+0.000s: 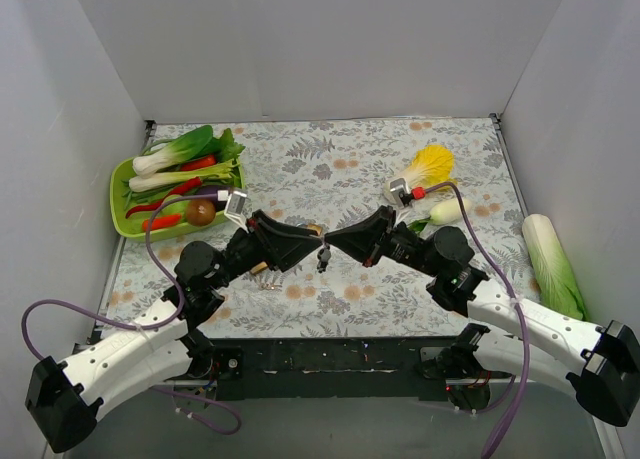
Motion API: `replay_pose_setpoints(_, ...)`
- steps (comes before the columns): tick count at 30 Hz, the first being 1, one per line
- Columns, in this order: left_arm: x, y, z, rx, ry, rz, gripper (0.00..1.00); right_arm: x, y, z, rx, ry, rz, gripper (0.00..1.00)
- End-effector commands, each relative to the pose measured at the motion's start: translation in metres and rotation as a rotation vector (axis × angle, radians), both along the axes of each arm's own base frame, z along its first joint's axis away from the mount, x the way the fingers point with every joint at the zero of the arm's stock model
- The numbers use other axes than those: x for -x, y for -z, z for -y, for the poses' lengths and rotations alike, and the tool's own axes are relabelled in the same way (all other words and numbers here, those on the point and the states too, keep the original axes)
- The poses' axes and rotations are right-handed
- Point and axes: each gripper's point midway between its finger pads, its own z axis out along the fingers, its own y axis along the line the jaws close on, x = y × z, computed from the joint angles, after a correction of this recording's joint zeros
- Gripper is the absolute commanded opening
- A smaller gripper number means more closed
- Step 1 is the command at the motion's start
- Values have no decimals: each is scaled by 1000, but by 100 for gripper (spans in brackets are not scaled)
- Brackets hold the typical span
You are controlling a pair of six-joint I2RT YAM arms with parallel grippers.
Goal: Unlock with the key
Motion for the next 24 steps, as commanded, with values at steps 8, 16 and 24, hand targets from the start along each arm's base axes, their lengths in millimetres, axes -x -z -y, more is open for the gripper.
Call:
replay_pose_setpoints(8,-2,-1,7,33,32,-18,37,-5,-20,10,-79,58,47,1)
replay_pose_setpoints(16,-4,1,8,36,26,-27,8,-6,-16,12,-80,73,37,1)
replay_pose_setpoints(24,-7,5,6,10,4,-20,0,-1,-6,4,-24,19,18,1)
